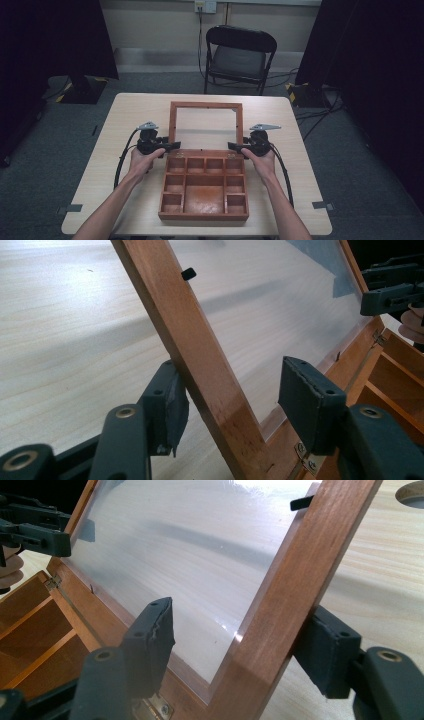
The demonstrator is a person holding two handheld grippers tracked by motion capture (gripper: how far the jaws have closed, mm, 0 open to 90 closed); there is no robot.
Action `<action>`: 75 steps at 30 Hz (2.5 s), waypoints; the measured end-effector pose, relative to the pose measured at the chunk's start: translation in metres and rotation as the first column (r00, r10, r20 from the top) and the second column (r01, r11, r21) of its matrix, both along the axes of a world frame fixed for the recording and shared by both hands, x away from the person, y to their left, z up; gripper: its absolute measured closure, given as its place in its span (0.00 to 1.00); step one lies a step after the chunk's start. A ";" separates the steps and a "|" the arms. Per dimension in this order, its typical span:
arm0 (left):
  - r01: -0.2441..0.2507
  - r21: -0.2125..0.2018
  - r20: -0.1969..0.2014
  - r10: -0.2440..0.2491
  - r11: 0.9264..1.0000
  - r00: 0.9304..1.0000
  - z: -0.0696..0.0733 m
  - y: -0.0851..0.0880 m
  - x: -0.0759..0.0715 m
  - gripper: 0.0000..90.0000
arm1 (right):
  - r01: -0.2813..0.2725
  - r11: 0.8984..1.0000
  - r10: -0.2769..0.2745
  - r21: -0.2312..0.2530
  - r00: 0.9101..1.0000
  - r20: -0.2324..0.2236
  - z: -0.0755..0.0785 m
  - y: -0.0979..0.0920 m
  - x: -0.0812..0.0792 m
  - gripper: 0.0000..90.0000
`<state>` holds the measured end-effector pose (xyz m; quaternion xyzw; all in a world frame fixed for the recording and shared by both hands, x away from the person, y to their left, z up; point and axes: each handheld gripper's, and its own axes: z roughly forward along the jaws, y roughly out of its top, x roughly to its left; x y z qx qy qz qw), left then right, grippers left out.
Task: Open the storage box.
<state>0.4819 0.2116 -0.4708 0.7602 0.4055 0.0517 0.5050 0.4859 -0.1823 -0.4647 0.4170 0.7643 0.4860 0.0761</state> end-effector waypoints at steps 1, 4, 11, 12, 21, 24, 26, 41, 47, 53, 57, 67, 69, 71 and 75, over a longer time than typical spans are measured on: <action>0.000 0.000 0.000 0.000 1.000 1.000 0.000 0.000 0.000 0.49 | 0.000 1.000 0.000 0.000 1.000 0.000 0.000 0.000 0.000 0.39; -0.002 0.005 0.002 0.002 1.000 1.000 0.000 0.000 0.000 0.49 | 0.000 1.000 0.000 -0.002 1.000 0.000 0.000 0.000 0.000 0.38; -0.011 0.010 -0.006 0.011 1.000 1.000 -0.004 0.000 0.001 0.44 | 0.006 1.000 -0.006 -0.009 1.000 -0.009 -0.004 0.002 0.001 0.33; -0.009 0.012 -0.013 0.009 1.000 1.000 -0.005 0.000 0.002 0.44 | 0.011 1.000 -0.011 -0.012 1.000 -0.012 -0.004 0.002 0.002 0.32; -0.009 0.004 -0.065 0.009 1.000 0.998 -0.013 0.002 0.005 0.34 | 0.027 0.999 -0.028 -0.019 0.998 -0.063 -0.011 -0.004 0.006 0.28; -0.019 0.001 -0.067 0.019 1.000 0.998 -0.014 0.001 0.005 0.32 | 0.029 0.999 -0.031 -0.021 0.997 -0.075 -0.012 -0.003 0.006 0.27; -0.012 -0.007 -0.080 0.012 1.000 0.997 -0.015 0.003 0.005 0.32 | 0.028 0.999 -0.029 -0.017 0.996 -0.082 -0.012 -0.004 0.006 0.27; -0.046 0.038 -0.047 0.048 0.998 0.998 -0.007 0.010 -0.001 0.30 | 0.050 0.998 -0.052 -0.022 0.997 -0.061 -0.002 -0.010 0.001 0.24; -0.063 0.066 -0.022 0.065 0.996 0.998 0.001 0.019 -0.010 0.29 | 0.069 0.997 -0.070 -0.039 0.997 -0.034 0.014 -0.024 -0.010 0.20; -0.084 0.101 -0.008 0.086 0.991 0.996 0.006 0.035 -0.022 0.25 | 0.091 0.994 -0.091 -0.060 0.996 -0.003 0.023 -0.036 -0.028 0.17; -0.090 0.125 -0.009 0.092 0.988 0.996 0.006 0.045 -0.030 0.24 | 0.113 0.991 -0.114 -0.071 0.994 -0.001 0.023 -0.047 -0.041 0.18; -0.101 0.164 -0.025 0.107 0.981 0.994 0.000 0.072 -0.053 0.19 | 0.175 0.981 -0.176 -0.088 0.984 -0.008 0.022 -0.081 -0.071 0.17; -0.099 0.186 -0.025 0.105 0.978 0.994 -0.001 0.074 -0.058 0.19 | 0.184 0.979 -0.186 -0.092 0.983 -0.013 0.020 -0.087 -0.076 0.17; -0.093 0.202 -0.030 0.101 0.975 0.994 -0.001 0.077 -0.064 0.19 | 0.199 0.973 -0.202 -0.113 0.979 -0.016 0.018 -0.092 -0.082 0.17; -0.102 0.278 -0.013 0.110 0.955 0.994 -0.006 0.082 -0.074 0.20 | 0.225 0.965 -0.232 -0.138 0.972 -0.039 0.007 -0.102 -0.092 0.17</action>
